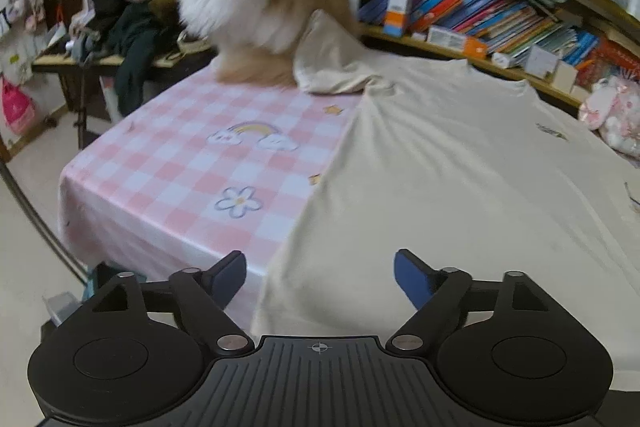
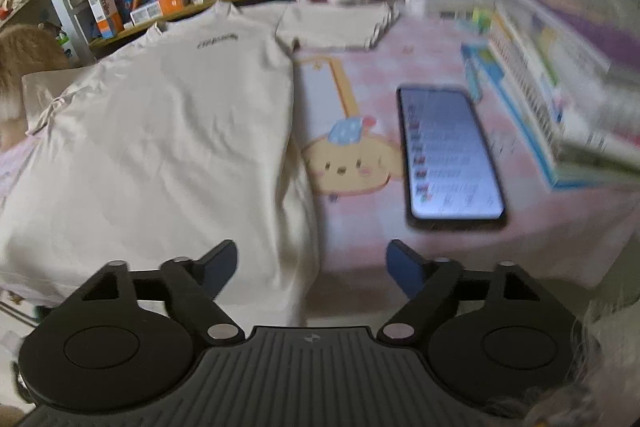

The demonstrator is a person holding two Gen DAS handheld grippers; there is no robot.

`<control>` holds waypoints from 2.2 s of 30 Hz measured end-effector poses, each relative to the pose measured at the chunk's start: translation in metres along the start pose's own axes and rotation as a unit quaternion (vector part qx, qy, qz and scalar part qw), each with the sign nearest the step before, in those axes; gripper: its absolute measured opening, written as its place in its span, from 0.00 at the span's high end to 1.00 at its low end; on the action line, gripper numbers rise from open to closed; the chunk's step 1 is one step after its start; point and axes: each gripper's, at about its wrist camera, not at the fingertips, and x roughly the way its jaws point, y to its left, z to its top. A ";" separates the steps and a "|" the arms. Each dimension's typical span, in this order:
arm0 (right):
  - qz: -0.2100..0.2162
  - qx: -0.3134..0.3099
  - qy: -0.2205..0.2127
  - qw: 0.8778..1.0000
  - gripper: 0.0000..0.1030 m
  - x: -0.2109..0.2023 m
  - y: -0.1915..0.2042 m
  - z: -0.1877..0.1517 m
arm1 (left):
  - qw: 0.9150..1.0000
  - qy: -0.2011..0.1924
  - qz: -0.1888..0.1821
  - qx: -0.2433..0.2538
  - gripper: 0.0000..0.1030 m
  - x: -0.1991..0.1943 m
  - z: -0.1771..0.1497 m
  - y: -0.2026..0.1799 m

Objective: Fold clothes
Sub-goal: 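Open both grippers and pull them back above the flattened shirt, then grasp the other shirt side with the right gripper and fold it toward the collar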

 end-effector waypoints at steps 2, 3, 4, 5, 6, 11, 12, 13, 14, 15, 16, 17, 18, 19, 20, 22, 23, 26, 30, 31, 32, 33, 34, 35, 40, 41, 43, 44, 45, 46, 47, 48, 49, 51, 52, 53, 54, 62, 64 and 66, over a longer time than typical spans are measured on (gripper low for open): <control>-0.010 -0.014 -0.017 1.000 0.12 -0.003 0.003 0.002 | 1.000 -0.007 0.002 0.006 0.08 -0.003 0.000 -0.009; -0.016 -0.020 -0.024 0.999 0.07 -0.004 0.004 0.002 | 1.000 -0.011 0.003 0.011 0.07 -0.005 -0.001 -0.014; -0.021 -0.024 -0.031 0.999 0.05 -0.005 0.005 0.003 | 1.000 -0.014 0.003 0.016 0.06 -0.006 -0.002 -0.018; -0.024 -0.028 -0.036 0.999 0.03 -0.005 0.006 0.003 | 1.000 -0.016 0.004 0.020 0.05 -0.007 -0.003 -0.022; -0.026 -0.030 -0.039 0.998 0.02 -0.005 0.007 0.003 | 1.000 -0.016 0.004 0.023 0.05 -0.007 -0.005 -0.026; -0.038 -0.024 -0.042 0.998 0.01 -0.004 0.007 -0.001 | 0.999 -0.010 0.001 0.032 0.05 -0.008 -0.014 -0.041; -0.042 -0.019 -0.044 0.998 0.01 -0.005 0.007 -0.003 | 0.999 -0.010 0.000 0.033 0.05 -0.008 -0.015 -0.045; -0.044 -0.017 -0.046 0.998 0.01 -0.005 0.008 -0.004 | 0.999 -0.010 -0.001 0.034 0.05 -0.009 -0.017 -0.049; -0.046 -0.016 -0.049 0.998 0.01 -0.006 0.008 -0.005 | 0.999 -0.011 -0.002 0.036 0.05 -0.010 -0.019 -0.052; -0.047 -0.015 -0.051 0.997 0.01 -0.006 0.009 -0.006 | 0.999 -0.011 -0.004 0.041 0.05 -0.011 -0.021 -0.057; -0.049 -0.014 -0.053 0.997 0.01 -0.007 0.010 -0.007 | 0.999 -0.011 -0.009 0.047 0.05 -0.011 -0.022 -0.061; -0.049 -0.015 -0.055 0.997 0.01 -0.007 0.011 -0.007 | 0.998 -0.010 -0.014 0.053 0.05 -0.011 -0.023 -0.066; -0.048 -0.016 -0.056 0.997 0.01 -0.007 0.012 -0.006 | 0.998 -0.009 -0.020 0.062 0.05 -0.011 -0.024 -0.070; -0.048 -0.017 -0.057 0.997 0.01 -0.007 0.012 -0.005 | 0.997 -0.009 -0.025 0.070 0.05 -0.011 -0.025 -0.073; -0.048 -0.017 -0.057 0.997 0.01 -0.007 0.013 -0.005 | 0.997 -0.009 -0.028 0.078 0.05 -0.011 -0.026 -0.076; -0.048 -0.016 -0.056 0.997 0.01 -0.006 0.015 -0.004 | 0.996 -0.008 -0.031 0.086 0.05 -0.010 -0.026 -0.079; -0.050 -0.016 -0.056 0.997 0.01 -0.005 0.016 -0.003 | 0.996 -0.007 -0.032 0.088 0.05 -0.009 -0.026 -0.081; -0.055 -0.013 -0.052 0.997 0.01 -0.002 0.020 -0.001 | 0.995 -0.005 -0.034 0.096 0.05 -0.004 -0.025 -0.083; -0.061 -0.011 -0.047 0.997 0.01 0.002 0.029 0.000 | 0.992 -0.003 -0.045 0.120 0.05 0.006 -0.020 -0.089; -0.062 -0.011 -0.046 0.997 0.01 0.003 0.031 0.001 | 0.991 -0.003 -0.053 0.127 0.05 0.010 -0.018 -0.091; -0.065 -0.010 -0.045 0.997 0.01 0.005 0.033 0.002 | 0.989 -0.003 -0.060 0.133 0.05 0.014 -0.015 -0.093; -0.068 -0.009 -0.045 0.997 0.01 0.006 0.036 0.003 | 0.988 -0.003 -0.067 0.139 0.05 0.018 -0.012 -0.094; -0.072 -0.009 -0.047 0.996 0.01 0.007 0.040 0.005 | 0.987 -0.003 -0.073 0.144 0.05 0.023 -0.007 -0.096; -0.077 -0.007 -0.049 0.996 0.01 0.008 0.044 0.007 | 0.985 -0.005 -0.079 0.150 0.05 0.027 -0.002 -0.098; -0.093 0.008 -0.058 0.994 0.01 0.013 0.061 0.019 | 0.977 -0.027 -0.110 0.178 0.05 0.044 0.027 -0.104; -0.095 0.009 -0.059 0.994 0.01 0.016 0.066 0.021 | 0.976 -0.028 -0.115 0.182 0.05 0.049 0.031 -0.104; -0.098 0.011 -0.061 0.993 0.01 0.020 0.075 0.025 | 0.974 -0.027 -0.122 0.188 0.05 0.058 0.039 -0.104; -0.100 0.012 -0.062 0.993 0.01 0.022 0.080 0.027 | 0.973 -0.026 -0.124 0.190 0.05 0.063 0.043 -0.103; -0.103 0.013 -0.064 0.993 0.01 0.024 0.084 0.029 | 0.973 -0.024 -0.126 0.192 0.05 0.067 0.045 -0.102; -0.106 0.016 -0.065 0.992 0.01 0.026 0.087 0.030 | 0.972 -0.023 -0.128 0.194 0.05 0.071 0.048 -0.100; -0.109 0.020 -0.065 0.992 0.01 0.028 0.090 0.032 | 0.972 -0.022 -0.131 0.195 0.05 0.075 0.051 -0.098; -0.113 0.025 -0.065 0.991 0.01 0.030 0.093 0.034 | 0.971 -0.021 -0.134 0.196 0.05 0.080 0.054 -0.096; -0.116 0.030 -0.064 0.991 0.01 0.033 0.095 0.036 | 0.971 -0.019 -0.136 0.196 0.05 0.084 0.056 -0.094; -0.121 0.040 -0.059 0.990 0.01 0.037 0.101 0.039 | 0.971 -0.016 -0.138 0.195 0.05 0.091 0.061 -0.089; -0.123 0.043 -0.057 0.990 0.01 0.039 0.104 0.041 | 0.971 -0.015 -0.139 0.194 0.05 0.095 0.063 -0.086; -0.126 0.045 -0.055 0.989 0.01 0.040 0.107 0.043 | 0.971 -0.015 -0.139 0.195 0.05 0.098 0.065 -0.084; -0.128 0.045 -0.054 0.989 0.01 0.042 0.110 0.045 | 0.970 -0.019 -0.139 0.198 0.05 0.100 0.067 -0.082; -0.111 0.071 -0.055 0.990 0.01 0.045 0.121 0.060 | 0.963 -0.019 -0.163 0.212 0.02 0.115 0.067 -0.073; -0.103 0.087 -0.055 0.989 0.01 0.046 0.119 0.064 | 0.965 -0.011 -0.159 0.208 0.02 0.121 0.067 -0.071; -0.094 0.104 -0.053 0.989 0.01 0.051 0.115 0.069 | 0.969 -0.007 -0.148 0.199 0.02 0.127 0.069 -0.068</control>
